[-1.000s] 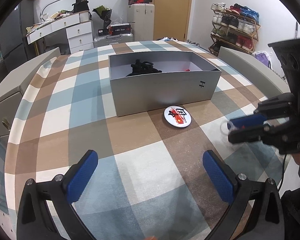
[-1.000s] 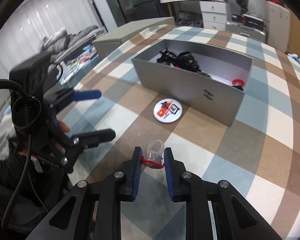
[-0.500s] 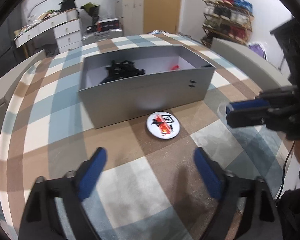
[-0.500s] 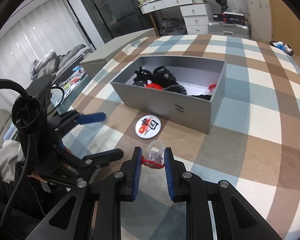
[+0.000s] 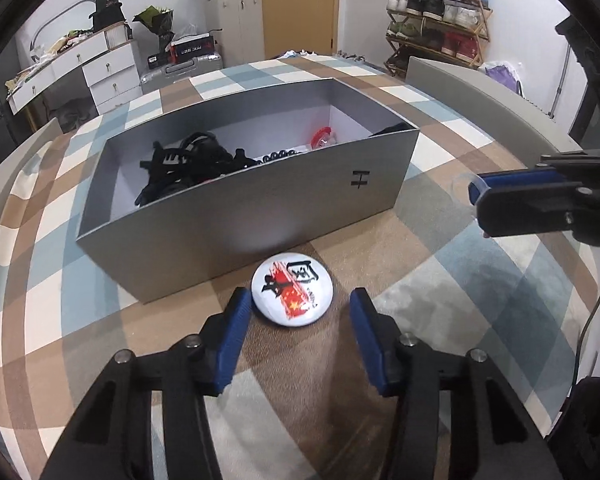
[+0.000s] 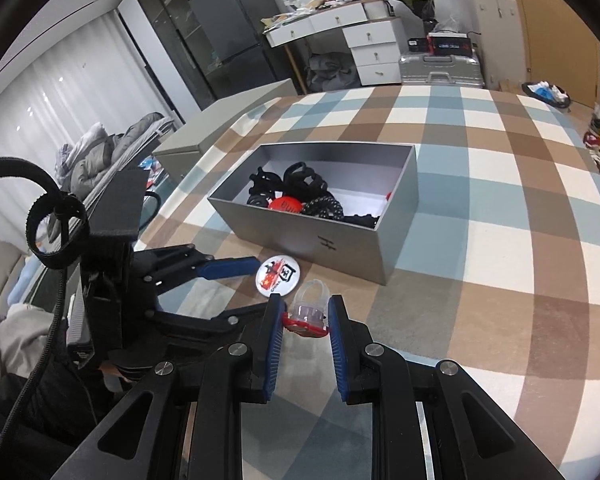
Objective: Organize jewelry
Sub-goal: 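Grasp the round white badge with the left tool, then carry the badge with the left tool while the right tool carries the container over the box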
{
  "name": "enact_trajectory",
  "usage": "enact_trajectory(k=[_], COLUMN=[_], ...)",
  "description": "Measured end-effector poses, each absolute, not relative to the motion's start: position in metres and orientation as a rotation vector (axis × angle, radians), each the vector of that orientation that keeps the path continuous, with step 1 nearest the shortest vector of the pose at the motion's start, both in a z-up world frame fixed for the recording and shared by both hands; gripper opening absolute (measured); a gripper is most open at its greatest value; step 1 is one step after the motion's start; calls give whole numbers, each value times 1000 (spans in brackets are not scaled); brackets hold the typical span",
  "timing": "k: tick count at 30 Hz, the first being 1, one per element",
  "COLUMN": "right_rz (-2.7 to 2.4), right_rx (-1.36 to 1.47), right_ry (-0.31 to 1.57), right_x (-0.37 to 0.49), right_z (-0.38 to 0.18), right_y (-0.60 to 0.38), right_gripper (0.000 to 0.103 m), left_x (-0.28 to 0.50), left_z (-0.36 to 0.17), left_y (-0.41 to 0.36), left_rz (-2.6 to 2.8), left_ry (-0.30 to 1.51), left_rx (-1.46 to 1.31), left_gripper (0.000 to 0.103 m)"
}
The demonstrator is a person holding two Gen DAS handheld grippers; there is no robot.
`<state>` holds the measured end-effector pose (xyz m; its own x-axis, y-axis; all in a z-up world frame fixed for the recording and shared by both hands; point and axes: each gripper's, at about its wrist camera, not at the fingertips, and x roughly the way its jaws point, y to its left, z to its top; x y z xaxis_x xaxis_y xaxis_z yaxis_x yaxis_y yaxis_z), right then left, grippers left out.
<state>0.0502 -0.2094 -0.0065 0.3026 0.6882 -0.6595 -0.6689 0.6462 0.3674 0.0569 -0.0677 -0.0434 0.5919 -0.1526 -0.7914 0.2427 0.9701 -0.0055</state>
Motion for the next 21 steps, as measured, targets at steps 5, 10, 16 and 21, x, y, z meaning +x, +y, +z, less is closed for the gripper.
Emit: enact_trajectory(k=[5,10,16,21], right_rz=[900,897,899,912], right_rx=[25,37,69,130], right_ry=[888,885,864,825], right_x=[50,51,52,54], right_z=[-7,-6,-5,-1], right_y=[-210,-212,-214,-217], right_gripper=[21,21,21,21], left_x=[57,53,49,47], left_z=[-42,-40,-30,-17], left_y=[-72,-70,-63,-56], left_rz=[-246,-254,-251,-253], left_ry=[901,891,854,797], left_rx=[118,117,84,49], left_gripper=[35,35,35,35])
